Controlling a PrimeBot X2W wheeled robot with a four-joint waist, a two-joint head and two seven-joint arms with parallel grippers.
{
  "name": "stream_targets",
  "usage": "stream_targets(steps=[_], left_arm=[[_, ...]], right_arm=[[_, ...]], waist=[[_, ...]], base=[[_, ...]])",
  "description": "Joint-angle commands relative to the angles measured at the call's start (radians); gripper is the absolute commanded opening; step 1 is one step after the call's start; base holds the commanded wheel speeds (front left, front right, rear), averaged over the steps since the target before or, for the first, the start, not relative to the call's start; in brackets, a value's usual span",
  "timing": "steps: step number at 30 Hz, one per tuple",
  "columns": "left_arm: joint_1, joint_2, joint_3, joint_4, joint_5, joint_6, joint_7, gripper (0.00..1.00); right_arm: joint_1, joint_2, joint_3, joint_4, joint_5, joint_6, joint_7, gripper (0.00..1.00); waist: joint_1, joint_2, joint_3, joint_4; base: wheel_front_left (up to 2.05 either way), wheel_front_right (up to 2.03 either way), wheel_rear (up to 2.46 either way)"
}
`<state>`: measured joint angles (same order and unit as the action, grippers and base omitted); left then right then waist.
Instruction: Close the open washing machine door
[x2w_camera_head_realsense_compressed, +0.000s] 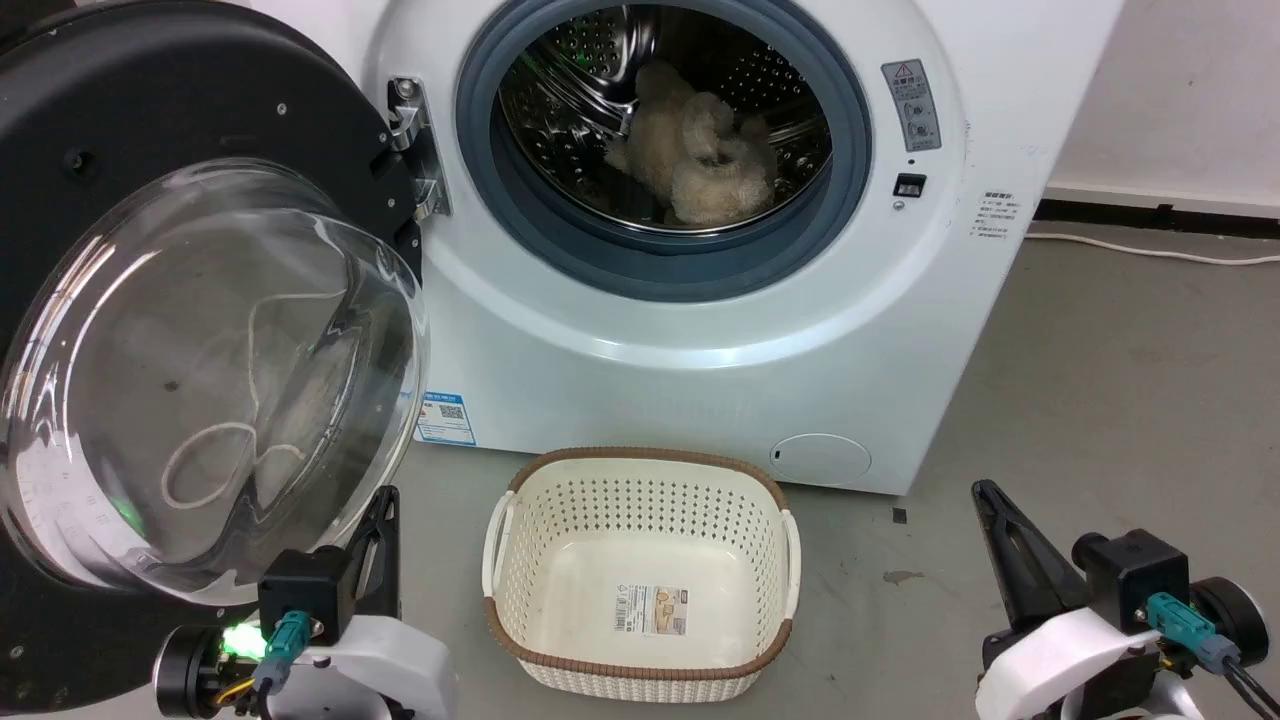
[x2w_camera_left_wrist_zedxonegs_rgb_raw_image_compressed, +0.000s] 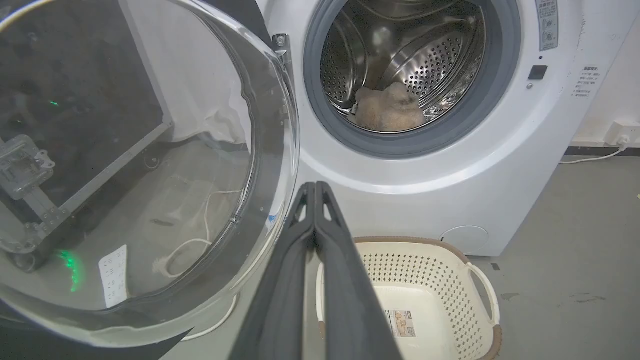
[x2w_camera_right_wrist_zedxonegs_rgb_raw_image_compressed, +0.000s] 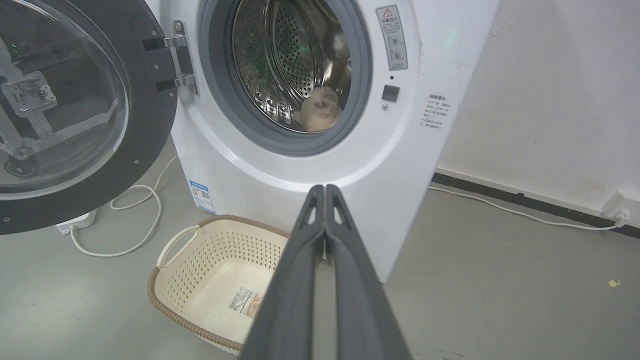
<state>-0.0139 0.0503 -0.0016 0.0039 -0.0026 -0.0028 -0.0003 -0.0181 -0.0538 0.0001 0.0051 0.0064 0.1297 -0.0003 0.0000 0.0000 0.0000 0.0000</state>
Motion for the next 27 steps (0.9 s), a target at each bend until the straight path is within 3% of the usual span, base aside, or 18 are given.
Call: stream_targets(steps=[1,7,8,27], left_arm=[[0.014,0.000,0.002,-0.004,0.003,0.003,0.000,0.00],[0.014,0.000,0.002,-0.004,0.003,0.003,0.000,0.00],[0.000,0.000,0.000,0.000,0.000,0.000,0.000,1.00],[0.006,0.009,-0.021,-0.004,0.003,0.000,-0.039,1.00]], right_arm=[[0.018,0.004,0.000,-0.005,-0.006,0.001,0.000,0.00],[0.018,0.004,0.000,-0.005,-0.006,0.001,0.000,0.00],[-0.001,0.000,0.000,0.001,0.001,0.000,0.000,1.00],[0.012,0.001,-0.002,0.013,0.019,0.000,-0.038,1.00]], waist=[[0.0000,0.0000,0.000,0.000],[0.0000,0.0000,0.000,0.000],[0.0000,0.0000,0.000,0.000],[0.0000,0.0000,-0.005,0.042]], base=[[0.00,0.00,0.00],[0.00,0.00,0.00],[0.00,0.00,0.00],[0.00,0.00,0.00]])
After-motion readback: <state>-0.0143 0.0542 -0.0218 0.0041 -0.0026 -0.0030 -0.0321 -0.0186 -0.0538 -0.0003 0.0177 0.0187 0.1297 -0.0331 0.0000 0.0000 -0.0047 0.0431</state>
